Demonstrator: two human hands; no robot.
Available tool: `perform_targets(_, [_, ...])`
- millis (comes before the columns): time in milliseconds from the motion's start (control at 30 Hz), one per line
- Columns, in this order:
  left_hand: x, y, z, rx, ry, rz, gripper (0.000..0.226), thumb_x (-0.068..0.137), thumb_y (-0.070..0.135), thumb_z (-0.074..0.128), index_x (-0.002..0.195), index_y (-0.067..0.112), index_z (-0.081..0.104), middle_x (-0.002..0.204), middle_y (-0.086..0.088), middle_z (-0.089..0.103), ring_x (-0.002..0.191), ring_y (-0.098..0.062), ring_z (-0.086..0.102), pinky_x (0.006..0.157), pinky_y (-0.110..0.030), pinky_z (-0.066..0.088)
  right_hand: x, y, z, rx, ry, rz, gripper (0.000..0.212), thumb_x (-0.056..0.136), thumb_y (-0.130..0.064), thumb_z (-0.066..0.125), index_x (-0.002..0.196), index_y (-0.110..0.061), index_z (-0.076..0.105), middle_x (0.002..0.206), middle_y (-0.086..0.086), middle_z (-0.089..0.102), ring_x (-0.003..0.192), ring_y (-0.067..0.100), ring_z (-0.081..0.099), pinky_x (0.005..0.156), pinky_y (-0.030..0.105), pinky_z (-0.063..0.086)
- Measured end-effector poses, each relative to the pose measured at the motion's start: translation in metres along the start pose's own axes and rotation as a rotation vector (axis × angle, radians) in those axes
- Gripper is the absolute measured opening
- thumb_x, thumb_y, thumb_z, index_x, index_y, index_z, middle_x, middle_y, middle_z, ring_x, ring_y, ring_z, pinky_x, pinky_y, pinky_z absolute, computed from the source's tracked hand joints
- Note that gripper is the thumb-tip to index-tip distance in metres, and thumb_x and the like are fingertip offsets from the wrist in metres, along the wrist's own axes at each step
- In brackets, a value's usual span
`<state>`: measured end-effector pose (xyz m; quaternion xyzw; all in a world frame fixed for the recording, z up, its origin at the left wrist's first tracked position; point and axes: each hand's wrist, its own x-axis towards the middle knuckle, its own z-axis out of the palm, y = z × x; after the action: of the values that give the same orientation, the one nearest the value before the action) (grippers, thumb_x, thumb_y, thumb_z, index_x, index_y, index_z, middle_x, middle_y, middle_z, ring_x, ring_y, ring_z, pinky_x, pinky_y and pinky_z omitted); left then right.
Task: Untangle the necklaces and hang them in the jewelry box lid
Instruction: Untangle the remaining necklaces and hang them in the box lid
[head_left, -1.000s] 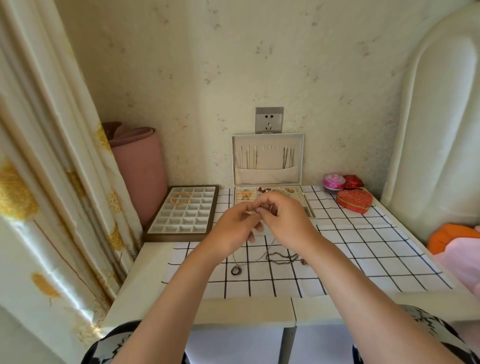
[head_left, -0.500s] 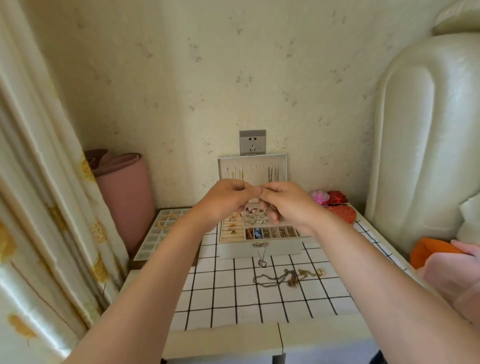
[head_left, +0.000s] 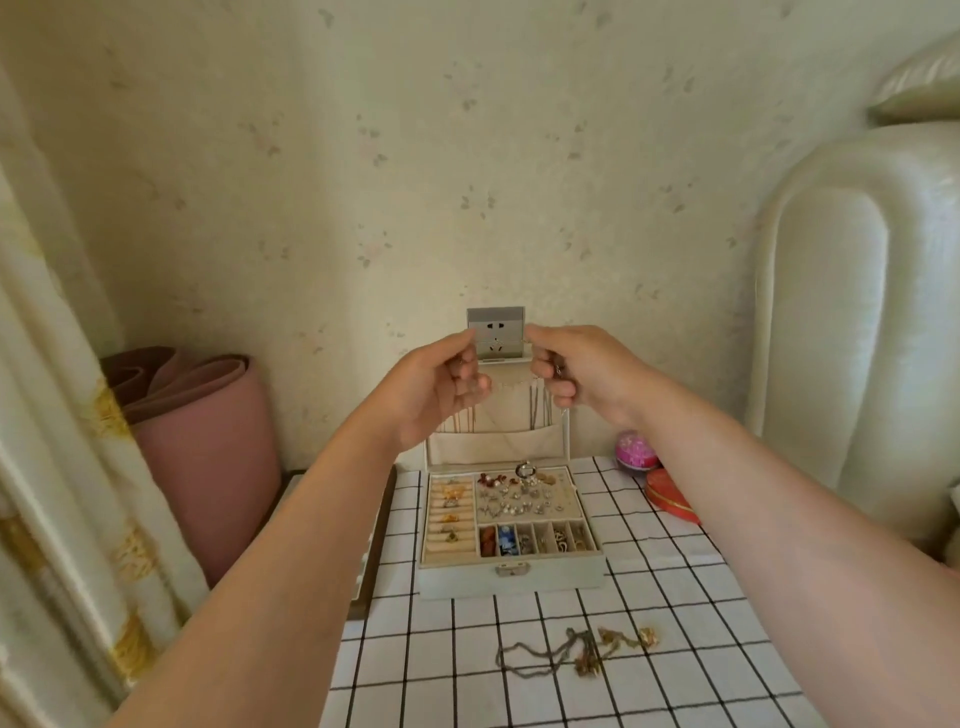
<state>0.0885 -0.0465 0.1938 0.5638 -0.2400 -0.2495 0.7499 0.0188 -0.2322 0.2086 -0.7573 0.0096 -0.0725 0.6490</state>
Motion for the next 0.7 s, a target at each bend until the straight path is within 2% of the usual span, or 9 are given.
perform_targets(167, [0.033,-0.018,-0.024,-0.154,0.083,-0.001,0.022,0.099,0.02,0.052,0.078,0.015,0.056,0.061,0.005,0.049,0.062,-0.013,0.058,0.084,-0.032,0.054,0.038,0.018,0.002,-0.138,0.02,-0.052,0.027,0.102,-0.032,0.051,0.083,-0.015,0.062,0.062,-0.003,0.042,0.046,0.011,0.033,0.048,0.026,0.035])
perform_targets(300, [0.064,-0.038,-0.04,-0.058,0.233,-0.011,0.019,0.094,0.016,0.063,0.076,0.012,0.057,0.065,0.0,0.052,0.063,-0.015,0.06,0.082,-0.035,0.057,0.075,0.046,0.005,-0.332,0.129,-0.067,0.022,0.097,-0.031,0.062,0.092,-0.011,0.071,0.057,-0.003,0.044,0.043,0.008,0.041,0.049,0.027,0.042])
perform_targets(400, [0.084,-0.056,-0.048,0.094,0.413,-0.02,0.017,0.088,0.016,0.073,0.078,0.012,0.061,0.066,-0.005,0.061,0.064,-0.019,0.066,0.078,-0.036,0.06,0.102,0.071,0.008,-0.444,0.263,-0.097,0.027,0.091,-0.031,0.07,0.086,-0.005,0.074,0.057,0.001,0.057,0.046,0.003,0.049,0.054,0.022,0.04])
perform_targets(500, [0.099,-0.074,-0.051,0.186,0.546,-0.003,0.021,0.086,0.021,0.077,0.076,0.011,0.061,0.066,-0.009,0.071,0.063,-0.019,0.07,0.066,-0.032,0.06,0.121,0.09,0.015,-0.495,0.401,-0.101,0.03,0.086,-0.033,0.075,0.08,-0.004,0.074,0.074,0.008,0.072,0.065,0.013,0.063,0.06,0.025,0.048])
perform_targets(567, [0.106,-0.083,-0.053,0.212,0.607,0.019,0.022,0.085,0.02,0.077,0.073,0.009,0.063,0.064,-0.011,0.071,0.064,-0.022,0.072,0.06,-0.03,0.058,0.13,0.099,0.021,-0.499,0.479,-0.092,0.031,0.084,-0.034,0.076,0.076,-0.005,0.073,0.073,0.005,0.072,0.072,0.017,0.068,0.067,0.03,0.053])
perform_targets(700, [0.117,-0.093,-0.053,0.251,0.687,0.035,0.021,0.083,0.018,0.078,0.071,0.006,0.065,0.058,-0.011,0.07,0.064,-0.027,0.073,0.062,-0.039,0.062,0.141,0.111,0.028,-0.505,0.567,-0.099,0.04,0.081,-0.035,0.078,0.059,-0.004,0.065,0.058,0.008,0.065,0.058,0.021,0.062,0.061,0.035,0.053])
